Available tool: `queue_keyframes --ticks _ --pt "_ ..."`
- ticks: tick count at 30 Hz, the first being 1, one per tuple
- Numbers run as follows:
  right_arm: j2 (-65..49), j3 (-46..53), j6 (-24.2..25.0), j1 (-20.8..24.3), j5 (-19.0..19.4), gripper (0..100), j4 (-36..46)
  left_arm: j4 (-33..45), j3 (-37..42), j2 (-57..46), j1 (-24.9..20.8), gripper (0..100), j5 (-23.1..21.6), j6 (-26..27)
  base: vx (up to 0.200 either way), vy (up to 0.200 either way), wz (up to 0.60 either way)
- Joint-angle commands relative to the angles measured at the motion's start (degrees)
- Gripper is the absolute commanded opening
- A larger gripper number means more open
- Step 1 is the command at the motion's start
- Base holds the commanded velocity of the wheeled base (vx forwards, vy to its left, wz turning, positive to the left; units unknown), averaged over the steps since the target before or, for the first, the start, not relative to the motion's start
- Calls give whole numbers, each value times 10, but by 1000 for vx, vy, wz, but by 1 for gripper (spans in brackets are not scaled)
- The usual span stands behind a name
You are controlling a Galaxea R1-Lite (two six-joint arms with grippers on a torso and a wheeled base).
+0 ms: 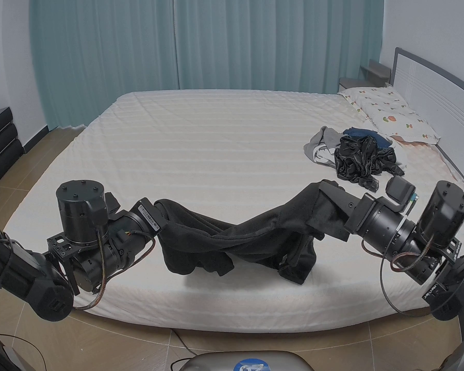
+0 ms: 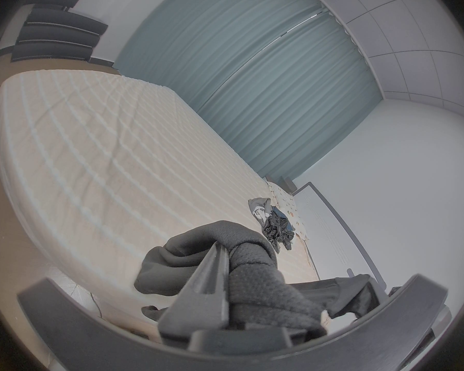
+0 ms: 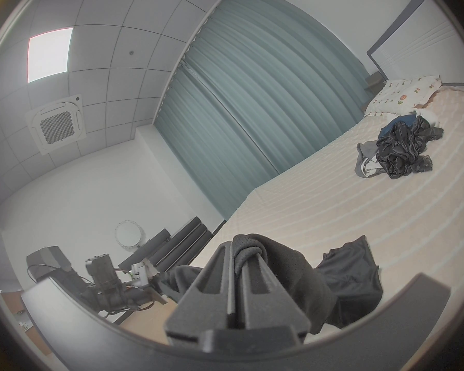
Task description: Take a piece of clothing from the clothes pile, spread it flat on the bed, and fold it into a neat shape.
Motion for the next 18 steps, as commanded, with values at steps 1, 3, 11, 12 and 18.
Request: queue_keyframes --ticks 1,3,11,12,18 --pt "-127 9 -5 19 0 0 10 -1 6 -50 0 0 3 18 0 0 0" --pt "-176 -7 -10 30 0 0 38 0 5 -74 0 0 3 25 0 0 0" --pt "-293 -95 -11 23 0 0 169 30 -26 -132 5 0 3 39 0 0 0" --pt "-305 -130 -11 5 7 0 191 65 -44 -142 6 0 2 39 0 0 0" --pt "-292 -249 -3 -43 20 0 311 207 -125 -143 6 0 -4 21 0 0 0"
